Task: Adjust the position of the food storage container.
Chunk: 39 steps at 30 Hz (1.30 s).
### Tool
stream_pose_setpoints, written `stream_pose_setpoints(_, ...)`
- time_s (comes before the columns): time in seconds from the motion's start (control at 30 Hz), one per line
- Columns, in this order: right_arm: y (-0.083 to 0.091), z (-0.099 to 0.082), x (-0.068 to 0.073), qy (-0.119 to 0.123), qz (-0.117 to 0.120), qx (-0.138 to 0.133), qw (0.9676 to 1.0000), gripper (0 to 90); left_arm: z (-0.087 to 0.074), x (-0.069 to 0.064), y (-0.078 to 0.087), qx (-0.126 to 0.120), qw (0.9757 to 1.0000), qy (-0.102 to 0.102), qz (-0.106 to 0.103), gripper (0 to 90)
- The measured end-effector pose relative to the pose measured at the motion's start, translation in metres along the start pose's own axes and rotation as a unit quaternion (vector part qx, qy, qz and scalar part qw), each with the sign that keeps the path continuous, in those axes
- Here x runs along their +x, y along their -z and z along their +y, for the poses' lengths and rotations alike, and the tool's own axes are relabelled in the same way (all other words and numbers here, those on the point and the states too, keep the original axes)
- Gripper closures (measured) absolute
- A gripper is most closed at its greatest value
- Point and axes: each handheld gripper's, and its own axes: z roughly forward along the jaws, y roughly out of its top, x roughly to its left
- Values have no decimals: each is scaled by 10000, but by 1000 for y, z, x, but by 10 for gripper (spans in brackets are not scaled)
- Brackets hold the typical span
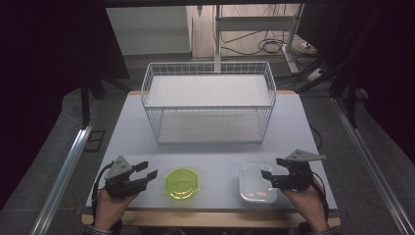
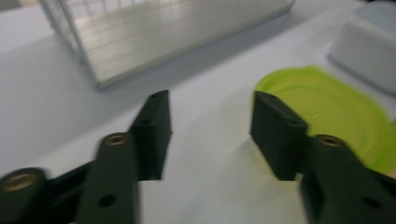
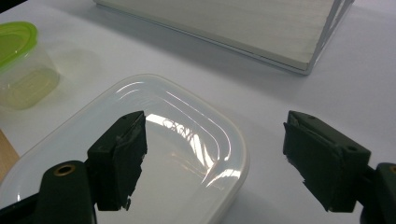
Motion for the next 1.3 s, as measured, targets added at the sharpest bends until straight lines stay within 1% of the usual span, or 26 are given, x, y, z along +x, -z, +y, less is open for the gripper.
stream_pose_setpoints(0.03, 0, 0, 0, 7, -15, 9, 10000, 220, 0, 0, 0, 0, 10000, 0, 0, 552)
stream_pose_setpoints(0.07, 0, 0, 0, 11, -20, 12, 10000, 221, 5, -8, 0, -83, 9998, -18, -206, 621)
stream_pose_setpoints(0.1, -1, 0, 0, 11, -20, 11, 10000, 221, 7, -12, -1, -99, 9994, -38, -338, 672)
stream_pose_setpoints(0.17, -1, 0, 1, 12, -26, 21, 10000, 221, 11, -20, -5, -34, 9984, -95, -554, 755)
stream_pose_setpoints(0.23, -1, 0, 1, 7, -43, 31, 10000, 221, 14, -29, -11, 61, 9970, -226, -733, 849)
stream_pose_setpoints(0.3, -1, 0, 1, 3, -54, 37, 10000, 221, 16, -38, -16, 138, 9952, -278, -930, 893)
stream_pose_setpoints(0.37, -1, 0, 0, -9, -69, 42, 10000, 221, 18, -49, -21, 163, 9933, -363, -1082, 899)
stream_pose_setpoints(0.4, -1, 0, 0, -10, -74, 38, 10000, 221, 19, -53, -23, 174, 9927, -407, -1122, 899)
stream_pose_setpoints(0.47, -1, 0, -1, -27, -67, 35, 10000, 221, 21, -65, -29, 200, 9901, -488, -1304, 900)
stream_pose_setpoints(0.57, 0, 0, -1, -20, -58, 21, 10000, 220, 20, -80, -40, 364, 9864, -549, -1506, 900)
stream_pose_setpoints(0.67, 0, 0, 0, -21, -45, 26, 10000, 220, 18, -92, -49, 537, 9835, -628, -1609, 900)
stream_pose_setpoints(0.7, 0, 0, 0, -21, -45, 26, 10000, 220, 18, -92, -49, 537, 9835, -628, -1609, 900)
stream_pose_setpoints(0.73, 0, 0, 0, -16, -41, 37, 10000, 220, 16, -99, -53, 640, 9830, -749, -1547, 900)
stream_pose_setpoints(0.77, -1, 0, 0, -9, -42, 40, 10000, 221, 15, -101, -54, 689, 9832, -780, -1502, 900)
stream_pose_setpoints(0.87, -1, -1, -1, -11, -43, 54, 10000, 220, 13, -102, -57, 799, 9835, -782, -1421, 900)
stream_pose_setpoints(0.93, -1, -1, -1, -7, -46, 61, 10000, 220, 12, -101, -58, 846, 9833, -741, -1429, 900)
stream_pose_setpoints(0.97, -1, -1, -1, -8, -45, 62, 10000, 220, 12, -99, -58, 858, 9828, -661, -1494, 900)
stream_pose_setpoints(1.1, -2, -1, -1, -12, -37, 73, 10000, 219, 11, -97, -60, 845, 9821, -532, -1599, 900)
stream_pose_setpoints(1.17, -2, -1, 0, -1, -41, 86, 10000, 219, 11, -96, -60, 841, 9822, -468, -1616, 900)
stream_pose_setpoints(1.27, -2, -1, 0, -2, -36, 91, 10000, 219, 11, -96, -60, 849, 9820, -423, -1631, 900)
stream_pose_setpoints(1.3, -2, -1, 0, 0, -35, 91, 10000, 219, 11, -97, -61, 886, 9816, -433, -1634, 900)
